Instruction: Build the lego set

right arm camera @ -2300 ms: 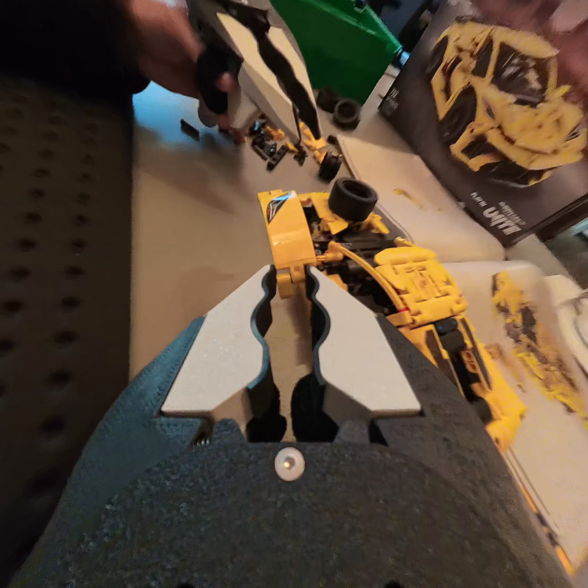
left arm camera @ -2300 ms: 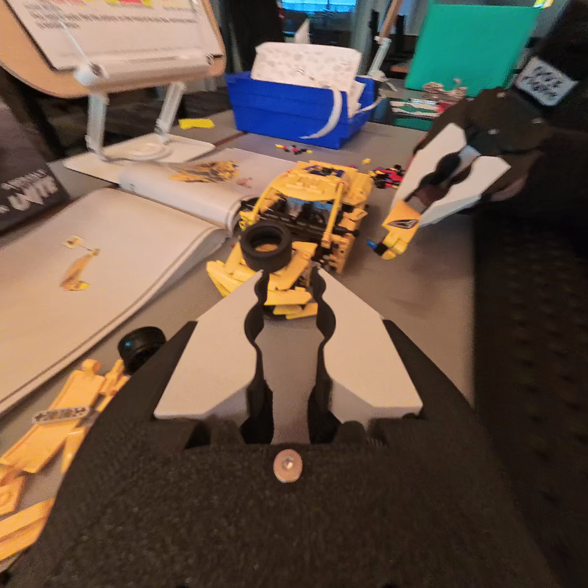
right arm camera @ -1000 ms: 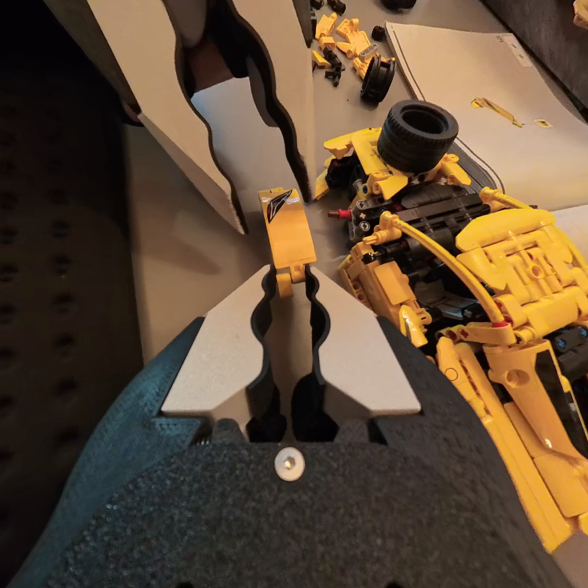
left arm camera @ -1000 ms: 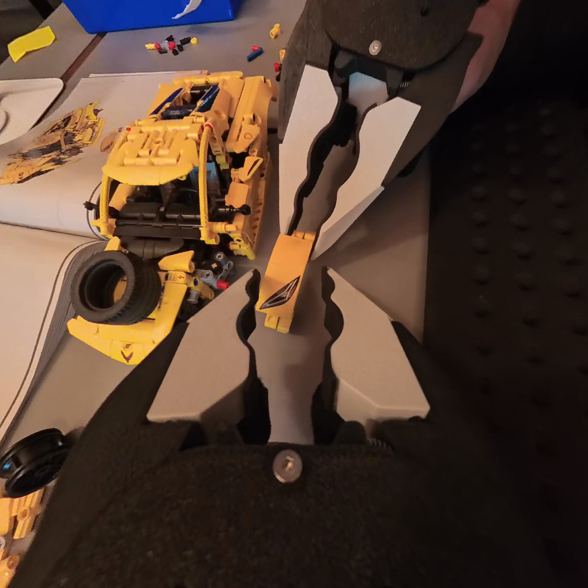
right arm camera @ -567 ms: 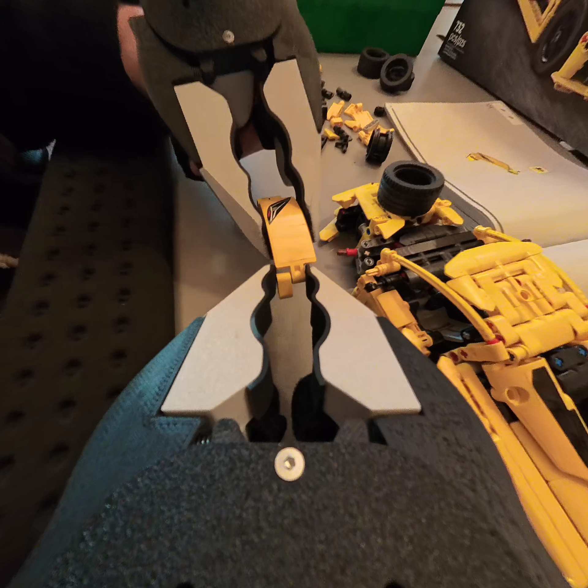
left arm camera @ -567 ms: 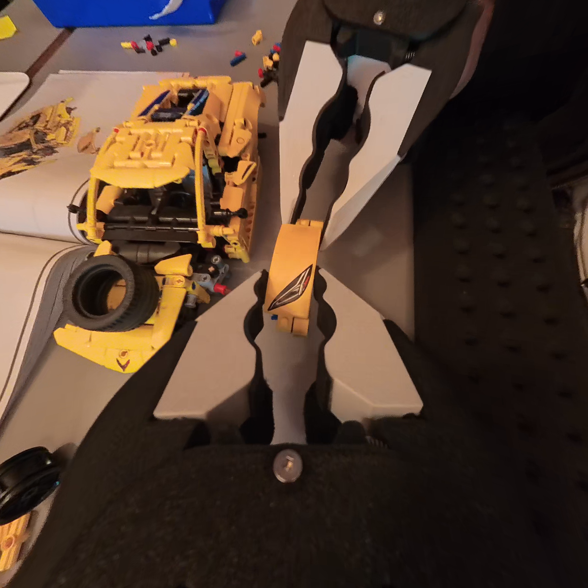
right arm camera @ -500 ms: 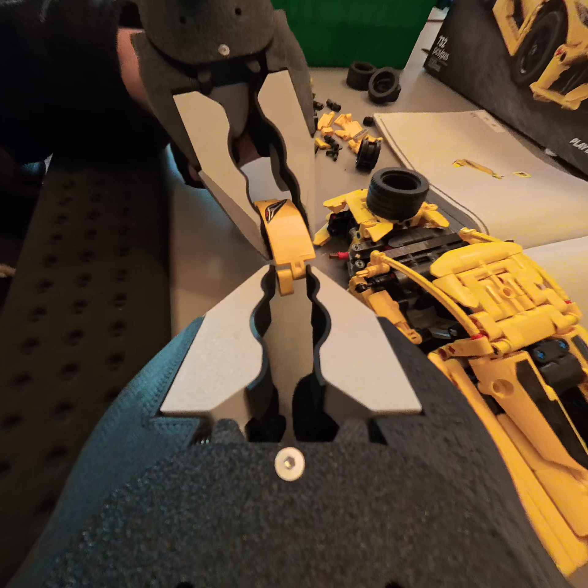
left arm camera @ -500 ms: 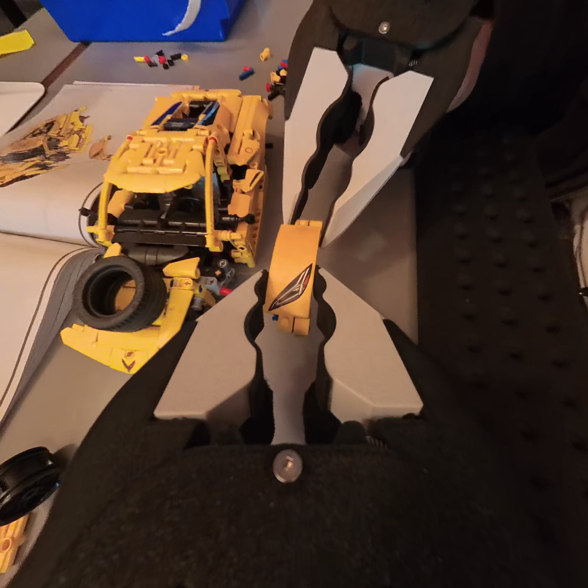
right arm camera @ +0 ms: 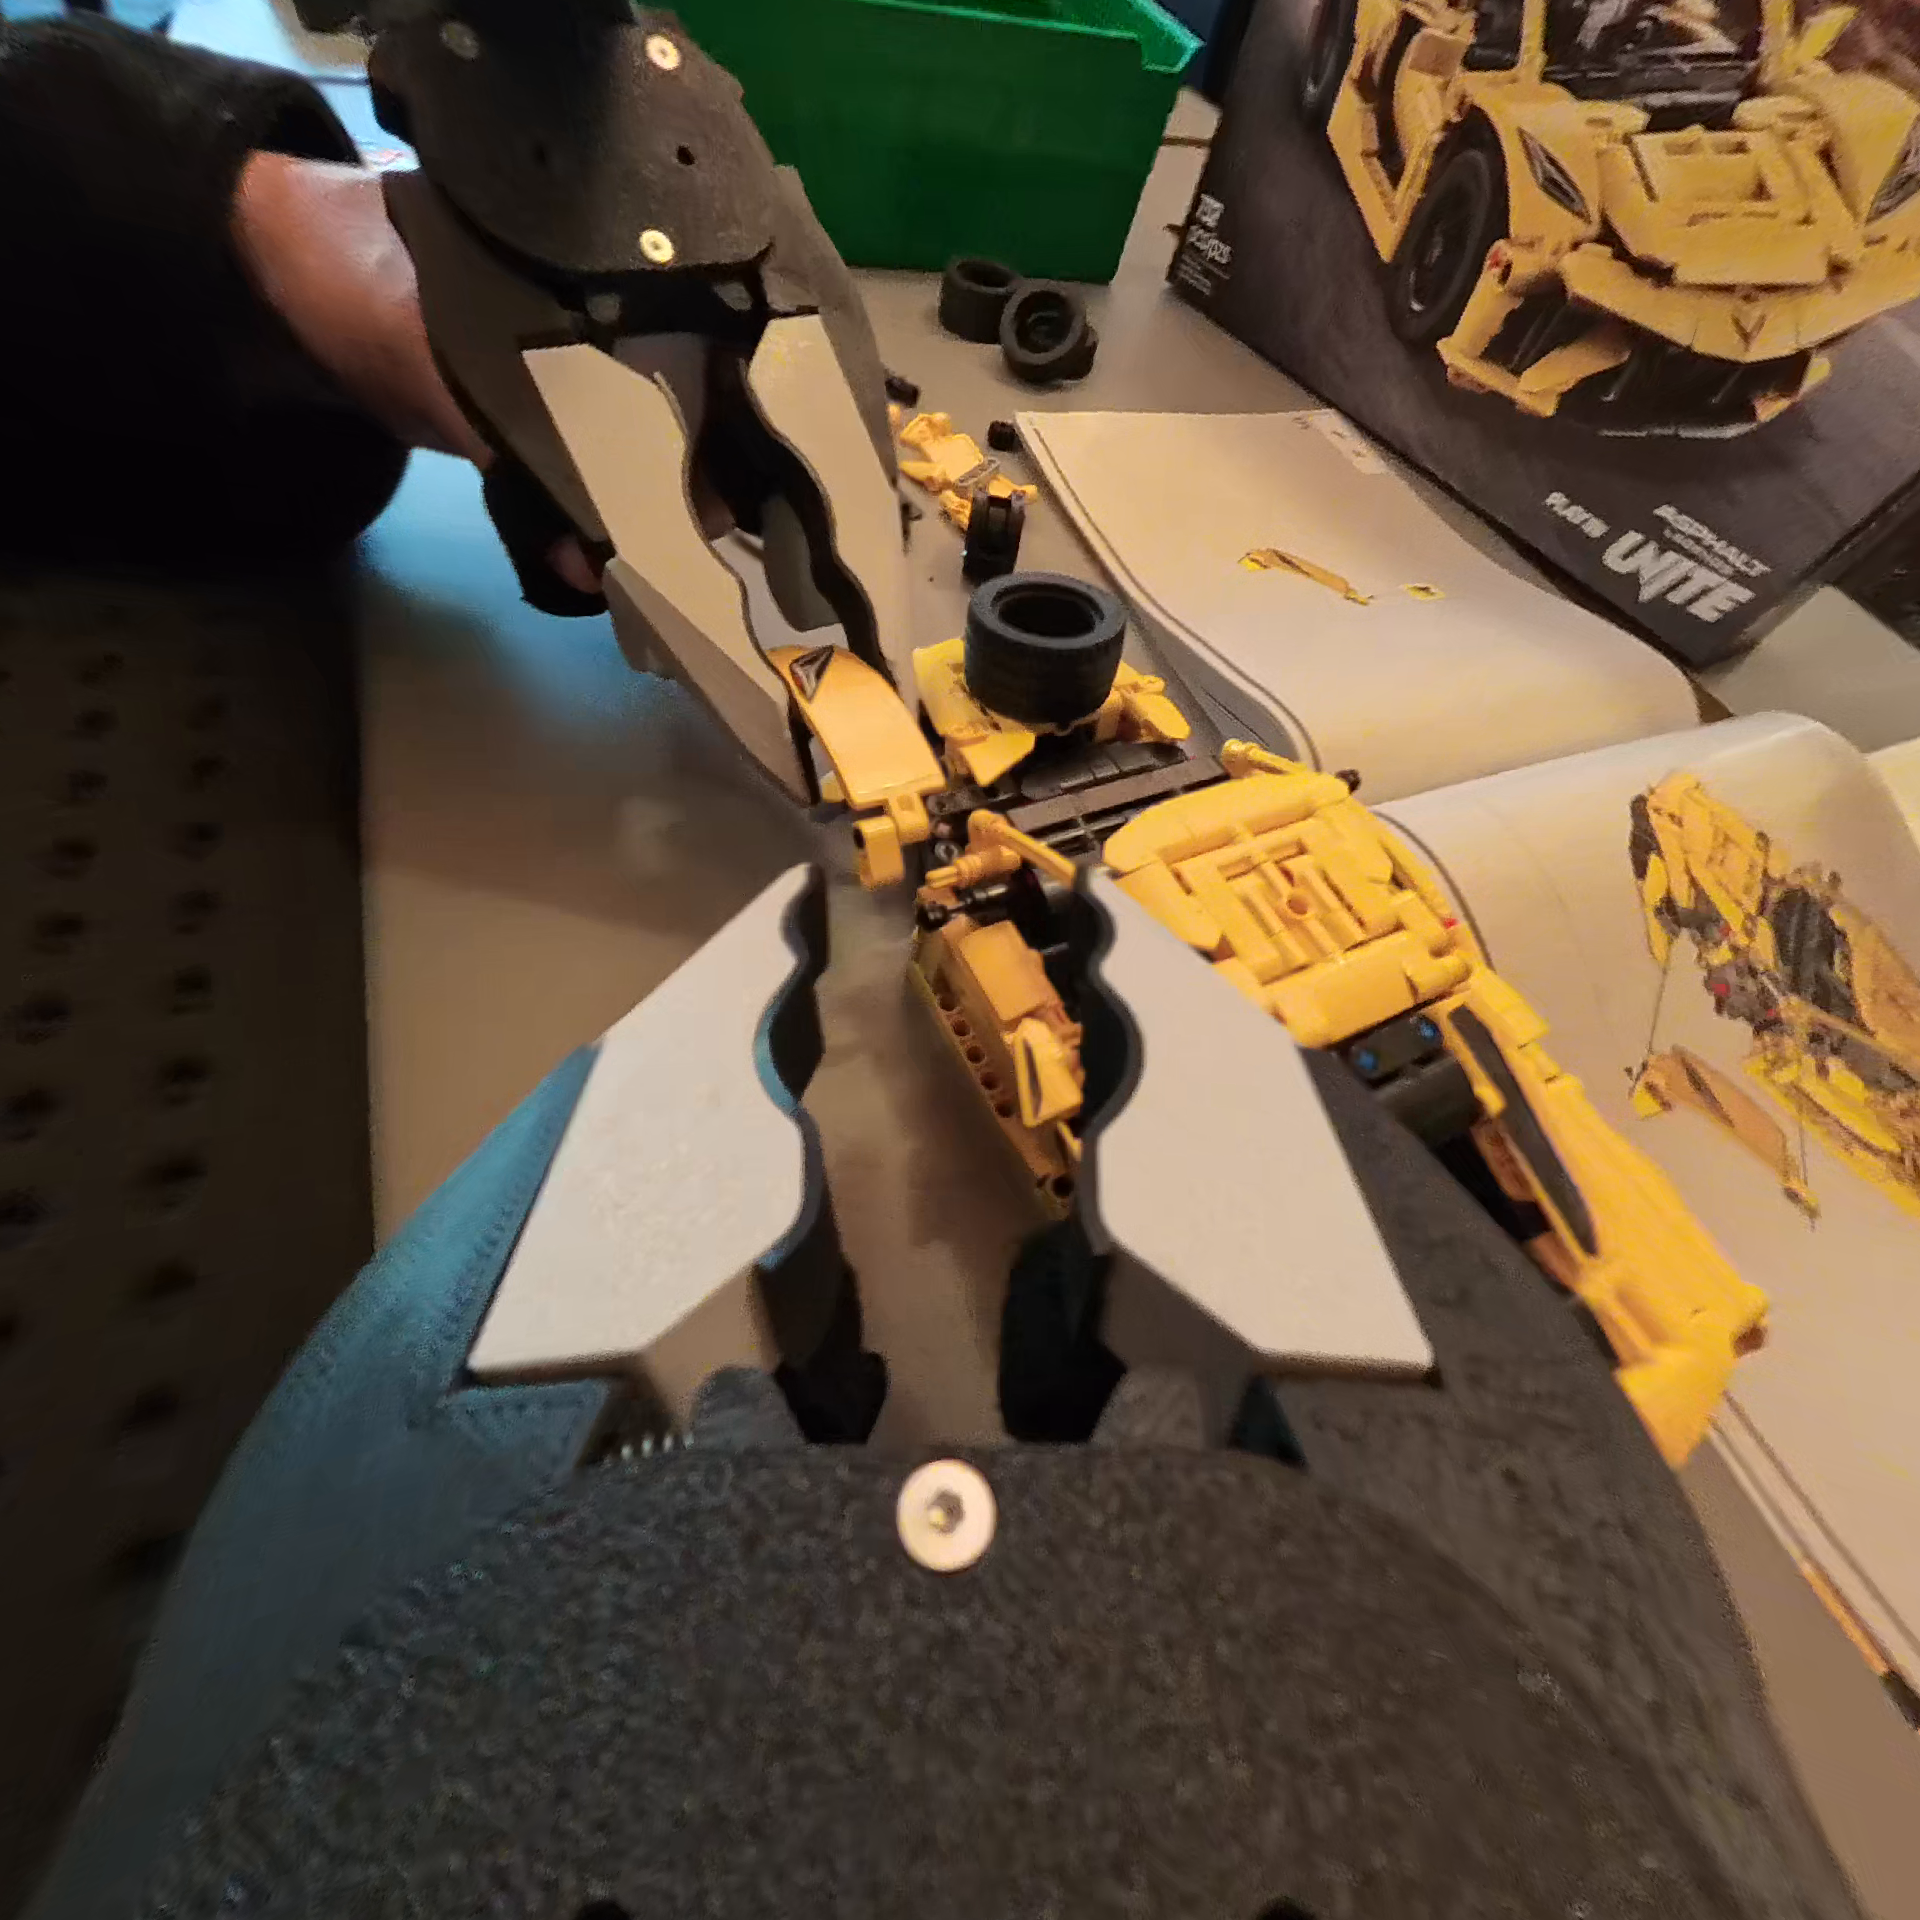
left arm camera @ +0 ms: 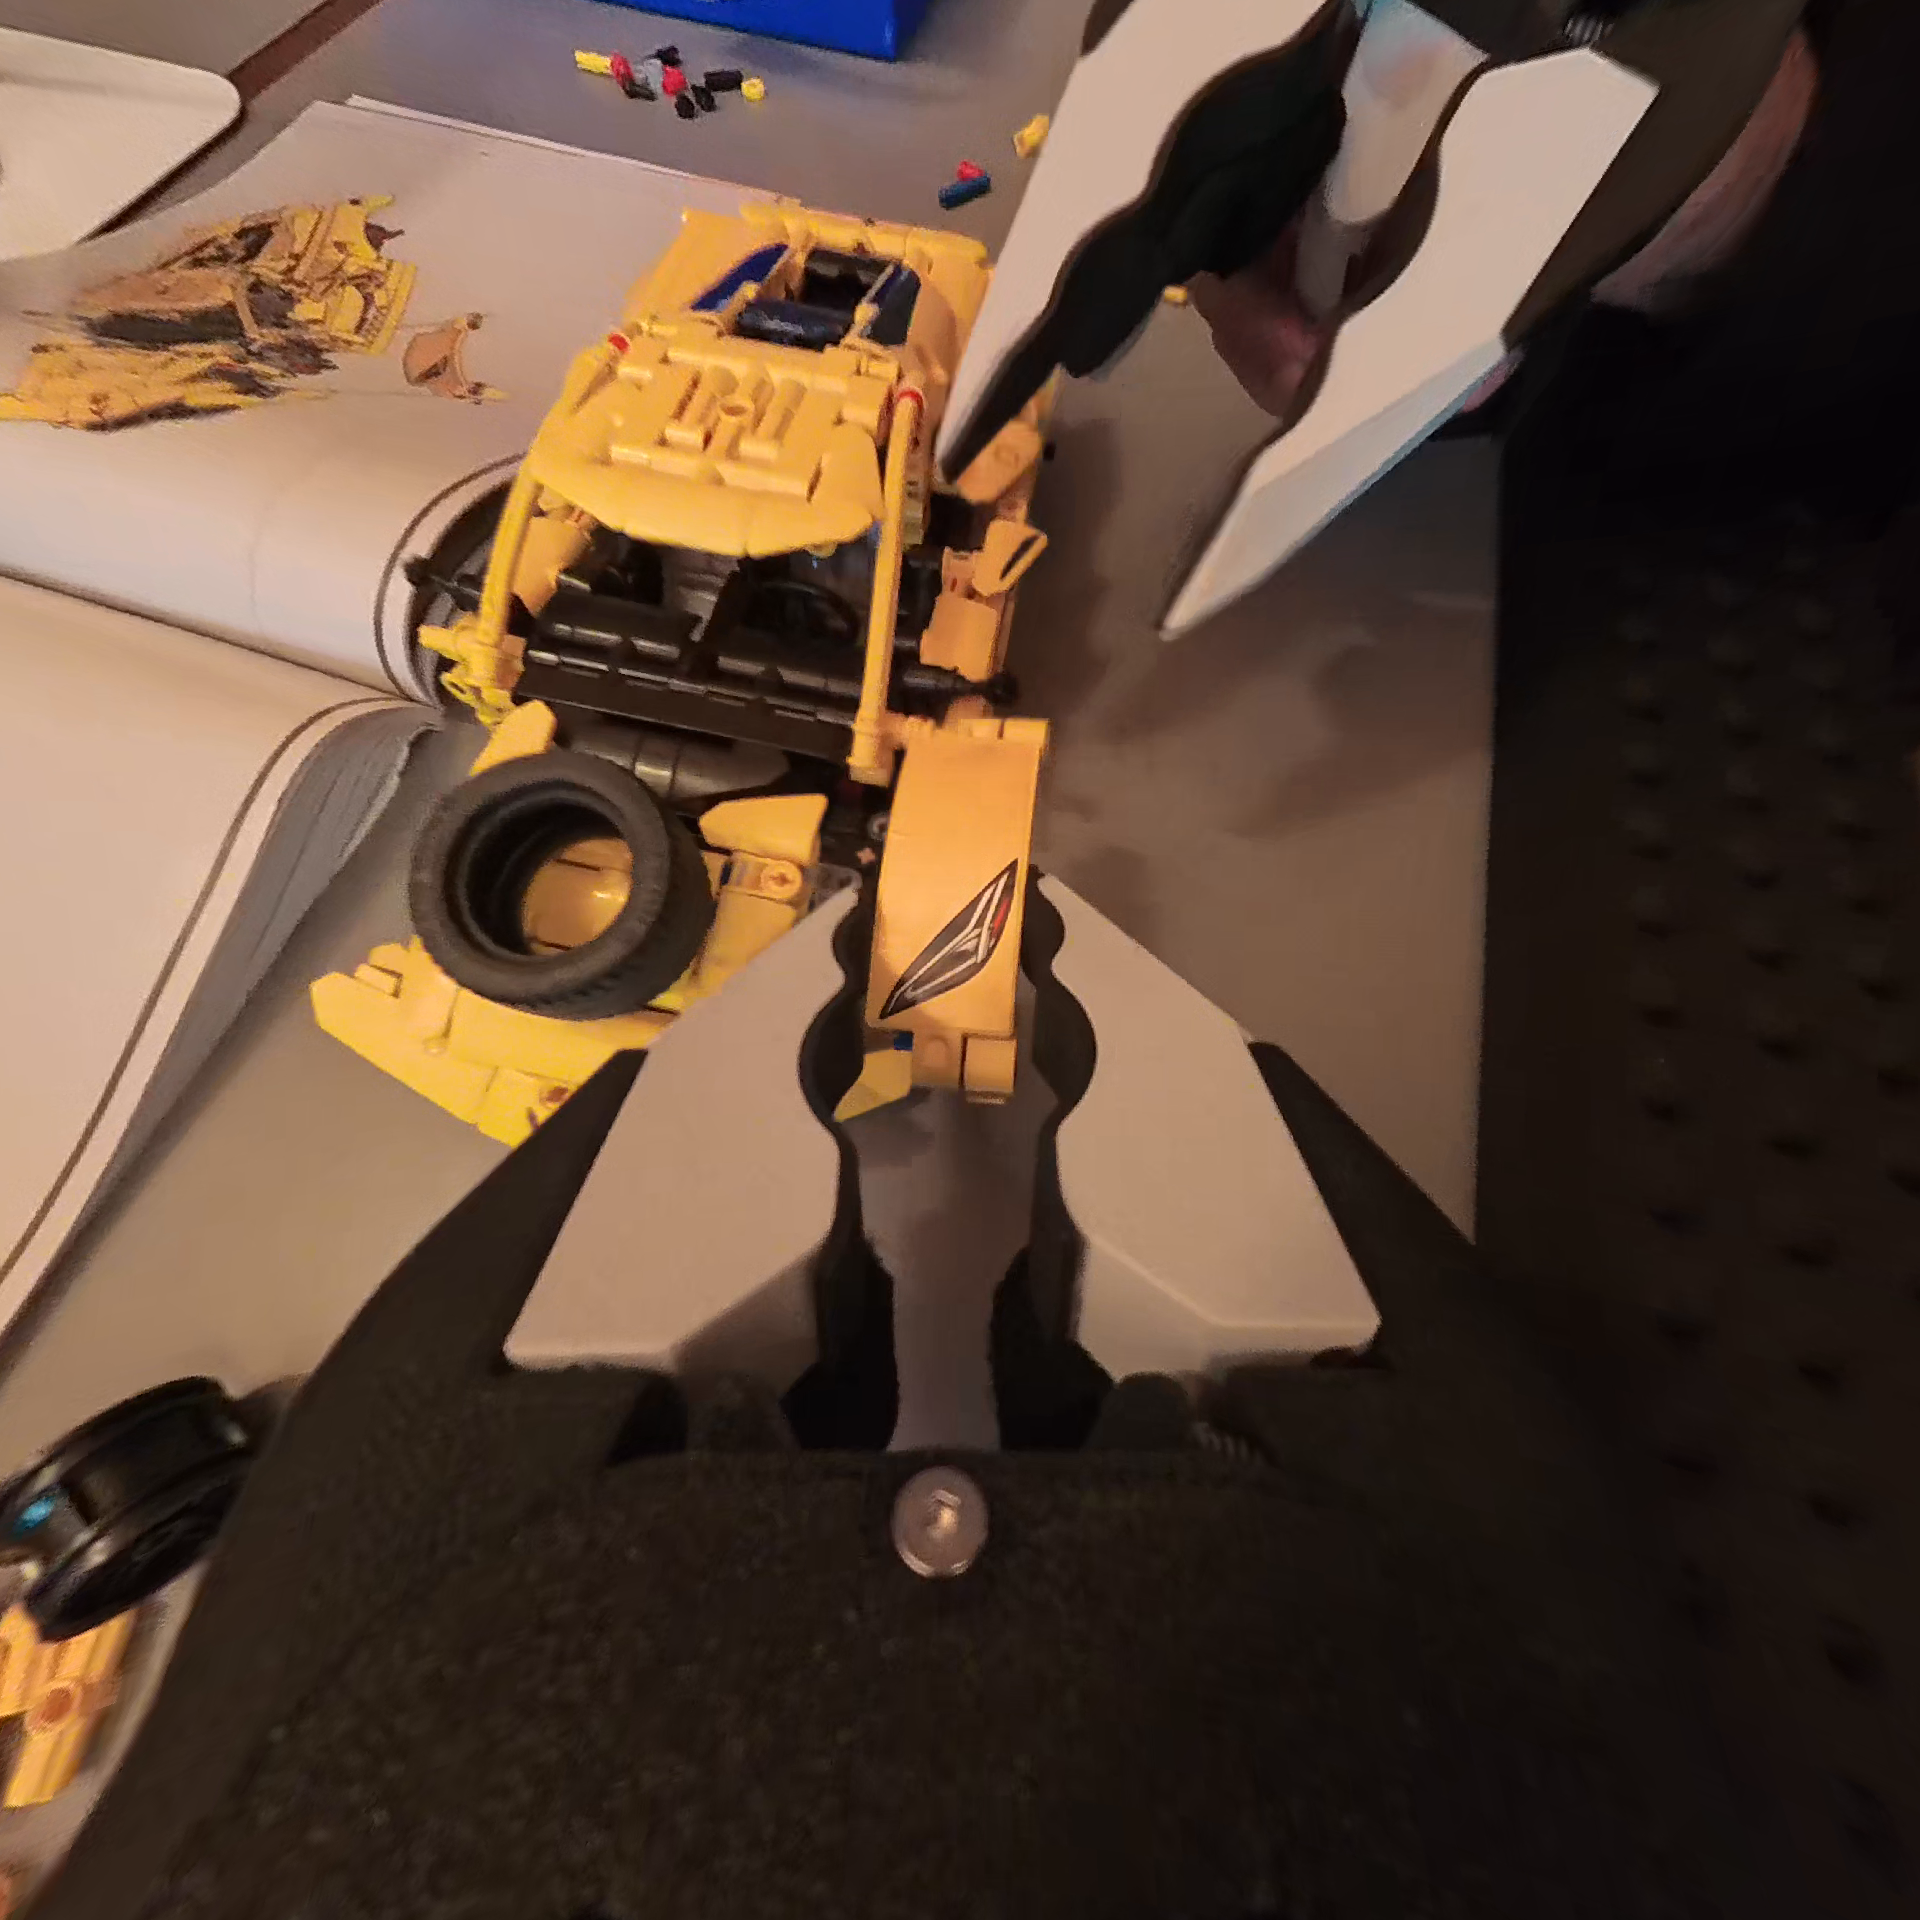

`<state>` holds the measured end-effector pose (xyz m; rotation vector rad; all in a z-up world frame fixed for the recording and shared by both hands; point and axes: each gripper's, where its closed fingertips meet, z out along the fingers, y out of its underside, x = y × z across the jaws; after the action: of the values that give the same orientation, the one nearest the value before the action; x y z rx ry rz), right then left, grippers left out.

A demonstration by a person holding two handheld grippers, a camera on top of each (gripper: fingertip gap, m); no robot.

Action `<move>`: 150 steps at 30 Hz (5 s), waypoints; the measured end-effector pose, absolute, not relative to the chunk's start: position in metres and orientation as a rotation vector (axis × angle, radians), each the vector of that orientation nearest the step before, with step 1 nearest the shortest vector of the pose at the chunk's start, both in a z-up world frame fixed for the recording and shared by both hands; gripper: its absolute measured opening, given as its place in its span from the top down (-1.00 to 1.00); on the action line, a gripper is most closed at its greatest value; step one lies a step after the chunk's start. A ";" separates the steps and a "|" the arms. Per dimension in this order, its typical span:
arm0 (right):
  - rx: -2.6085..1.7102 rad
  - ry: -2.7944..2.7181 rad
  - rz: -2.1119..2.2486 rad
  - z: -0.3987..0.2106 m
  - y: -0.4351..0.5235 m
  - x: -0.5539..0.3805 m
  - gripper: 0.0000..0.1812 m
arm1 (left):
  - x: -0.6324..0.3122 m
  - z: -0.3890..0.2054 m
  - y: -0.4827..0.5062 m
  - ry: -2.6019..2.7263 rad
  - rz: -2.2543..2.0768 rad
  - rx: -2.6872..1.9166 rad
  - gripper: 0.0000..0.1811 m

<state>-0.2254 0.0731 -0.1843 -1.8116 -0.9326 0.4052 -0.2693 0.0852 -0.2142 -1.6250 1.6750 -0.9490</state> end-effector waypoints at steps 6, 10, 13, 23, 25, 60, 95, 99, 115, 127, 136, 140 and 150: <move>-1.915 -1.213 0.428 -0.191 0.081 -0.226 0.06 | -0.266 -0.221 0.093 1.713 -0.878 -1.580 0.71; -1.845 -1.440 0.306 -0.196 0.090 -0.223 0.22 | -0.266 -0.226 0.093 1.711 -0.826 -1.570 0.70; -1.715 -1.538 0.273 -0.181 0.100 -0.228 0.49 | -0.264 -0.219 0.093 1.661 -0.849 -1.555 0.71; -1.816 -1.649 0.463 -0.202 0.077 -0.255 0.81 | -0.268 -0.196 0.085 1.595 -0.902 -1.445 0.71; -1.827 -1.641 0.496 -0.204 0.077 -0.255 0.81 | -0.269 -0.198 0.085 1.597 -0.894 -1.449 0.71; -1.809 -1.791 0.267 -0.216 0.071 -0.247 0.93 | -0.266 -0.212 0.082 1.681 -0.725 -1.433 0.61; -1.927 -1.830 0.297 -0.218 0.100 -0.243 0.60 | -0.263 -0.227 0.090 1.670 -0.813 -1.672 0.72; -1.920 -1.823 0.295 -0.218 0.100 -0.243 0.60 | -0.264 -0.224 0.090 1.653 -0.829 -1.658 0.73; -1.966 -1.745 0.306 -0.216 0.101 -0.245 0.70 | -0.270 -0.220 0.110 1.605 -0.513 -1.541 0.72; -1.910 -1.755 0.226 -0.218 0.101 -0.244 0.68 | -0.276 -0.232 0.108 1.645 -0.374 -1.532 0.75; -1.927 -1.670 0.285 -0.213 0.108 -0.245 0.70 | -0.277 -0.220 0.121 1.554 -0.085 -1.362 0.94; -1.977 -1.641 0.321 -0.212 0.109 -0.245 0.73 | -0.275 -0.225 0.125 1.558 -0.030 -1.332 0.98; -1.943 -1.665 0.252 -0.214 0.109 -0.245 0.71 | -0.277 -0.218 0.120 1.497 -0.042 -1.332 0.90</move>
<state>-0.2447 0.1093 -0.2143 -1.9426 -1.6655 0.2525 -0.2773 0.1204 -0.2176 -1.3320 1.4970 -0.0420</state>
